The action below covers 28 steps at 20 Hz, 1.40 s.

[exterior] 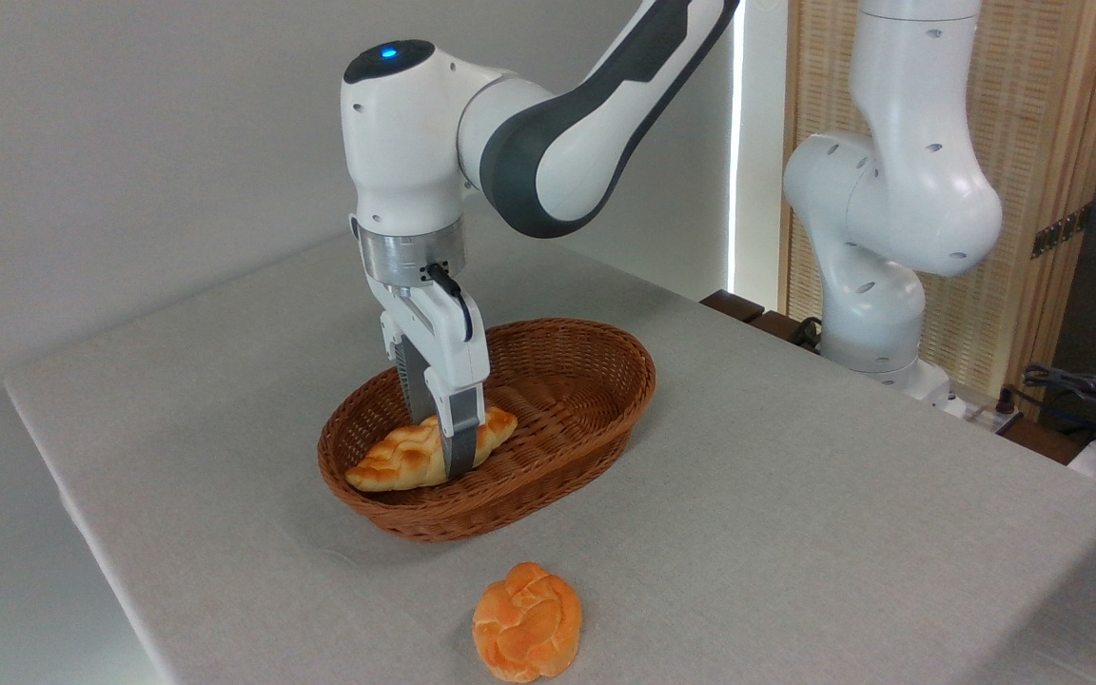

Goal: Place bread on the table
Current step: 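Descend into the basket and close the gripper on the braided bread, then lift the braided bread up out of the wicker basket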

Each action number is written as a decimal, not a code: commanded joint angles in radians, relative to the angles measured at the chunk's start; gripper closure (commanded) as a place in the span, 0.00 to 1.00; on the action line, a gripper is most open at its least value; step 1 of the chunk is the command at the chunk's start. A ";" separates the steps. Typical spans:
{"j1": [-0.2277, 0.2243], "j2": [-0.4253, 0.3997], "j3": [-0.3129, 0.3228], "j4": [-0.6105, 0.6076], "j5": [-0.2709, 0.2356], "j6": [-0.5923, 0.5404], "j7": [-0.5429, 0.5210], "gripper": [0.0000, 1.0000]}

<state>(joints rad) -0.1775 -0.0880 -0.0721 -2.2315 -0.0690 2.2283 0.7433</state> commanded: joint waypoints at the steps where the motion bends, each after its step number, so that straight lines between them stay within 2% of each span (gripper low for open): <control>1: -0.007 0.002 0.006 -0.008 -0.017 0.017 0.013 0.64; 16: -0.007 -0.010 0.008 0.012 -0.018 -0.013 0.005 0.64; 18: -0.007 -0.013 0.012 0.052 -0.034 -0.076 0.004 0.64; 21: -0.007 -0.012 0.015 0.166 -0.077 -0.259 0.010 0.64; 25: -0.001 -0.012 0.024 0.228 -0.080 -0.384 0.013 0.64; 28: 0.001 -0.013 0.086 0.280 -0.066 -0.519 0.025 0.64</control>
<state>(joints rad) -0.1761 -0.1100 -0.0545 -2.0153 -0.1267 1.8455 0.7432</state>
